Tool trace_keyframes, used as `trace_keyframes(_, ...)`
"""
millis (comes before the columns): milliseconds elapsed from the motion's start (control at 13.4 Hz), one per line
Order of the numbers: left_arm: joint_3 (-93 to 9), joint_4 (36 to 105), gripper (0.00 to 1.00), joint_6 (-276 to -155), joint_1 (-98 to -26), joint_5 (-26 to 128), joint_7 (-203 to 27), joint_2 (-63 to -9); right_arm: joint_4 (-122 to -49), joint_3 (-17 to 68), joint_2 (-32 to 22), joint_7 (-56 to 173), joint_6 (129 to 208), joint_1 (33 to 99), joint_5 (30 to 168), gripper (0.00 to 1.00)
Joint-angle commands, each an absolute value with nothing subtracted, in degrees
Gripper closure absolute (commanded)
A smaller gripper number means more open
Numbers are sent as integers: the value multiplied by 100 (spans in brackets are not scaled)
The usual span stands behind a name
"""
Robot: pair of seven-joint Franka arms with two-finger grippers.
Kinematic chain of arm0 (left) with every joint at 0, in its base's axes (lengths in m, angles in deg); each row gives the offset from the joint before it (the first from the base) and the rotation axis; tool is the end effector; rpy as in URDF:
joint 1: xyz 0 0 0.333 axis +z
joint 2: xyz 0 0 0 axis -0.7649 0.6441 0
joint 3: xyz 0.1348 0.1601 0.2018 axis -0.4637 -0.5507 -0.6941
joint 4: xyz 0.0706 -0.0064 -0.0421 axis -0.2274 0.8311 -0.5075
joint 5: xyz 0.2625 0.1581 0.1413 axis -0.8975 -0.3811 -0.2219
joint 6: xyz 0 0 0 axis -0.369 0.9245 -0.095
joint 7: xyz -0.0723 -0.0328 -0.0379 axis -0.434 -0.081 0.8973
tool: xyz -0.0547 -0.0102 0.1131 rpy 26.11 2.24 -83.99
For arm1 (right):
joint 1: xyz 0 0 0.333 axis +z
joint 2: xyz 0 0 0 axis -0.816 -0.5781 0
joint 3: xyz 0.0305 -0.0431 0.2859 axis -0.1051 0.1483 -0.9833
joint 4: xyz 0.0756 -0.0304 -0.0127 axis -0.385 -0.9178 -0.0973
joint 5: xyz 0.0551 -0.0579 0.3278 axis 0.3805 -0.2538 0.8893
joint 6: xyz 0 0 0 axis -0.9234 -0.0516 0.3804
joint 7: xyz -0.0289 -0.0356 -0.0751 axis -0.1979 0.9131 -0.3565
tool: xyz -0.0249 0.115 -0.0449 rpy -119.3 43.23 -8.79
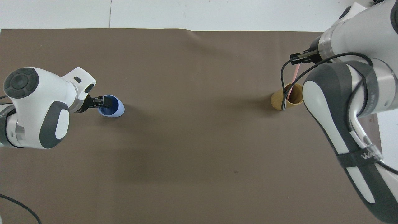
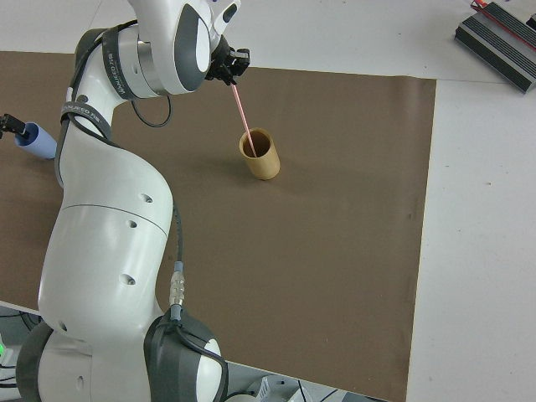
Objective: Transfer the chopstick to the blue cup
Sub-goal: 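Lift the chopstick with the right gripper while the left gripper grasps the blue cup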
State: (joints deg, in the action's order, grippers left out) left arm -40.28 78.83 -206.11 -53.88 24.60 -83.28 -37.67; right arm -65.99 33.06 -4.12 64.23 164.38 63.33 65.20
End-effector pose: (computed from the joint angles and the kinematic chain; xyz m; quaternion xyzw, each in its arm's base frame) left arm 0.5259 -0.0772 0.3622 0.9996 0.0141 0.0260 0.0020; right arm 0.6004 0.0798 0.5279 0.9864 0.0998 0.1283 0.0237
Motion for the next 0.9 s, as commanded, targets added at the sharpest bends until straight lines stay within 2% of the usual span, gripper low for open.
trace_keyframes(0, -4025, 8036, 99, -20862, -5368, 2472, -8251, -3761, -7138, 3271, 201, 6485, 16494, 6286, 6617, 100)
trace_keyframes(449, -4016, 7817, 100, -20791, -5456, 2463, -8181, -3691, -7780, 3280, 1063, 6512, 16459, 6198, 6626, 100)
trace_keyframes(673, -3964, 7037, 100, -20301, -5596, 2463, -8206, -3655, -7975, 3289, 1311, 6512, 16634, 6014, 6661, 100)
trace_keyframes(822, -3911, 6474, 100, -19782, -5989, 2471, -8521, -3664, -7975, 3289, 1381, 6512, 16696, 5978, 6670, 100)
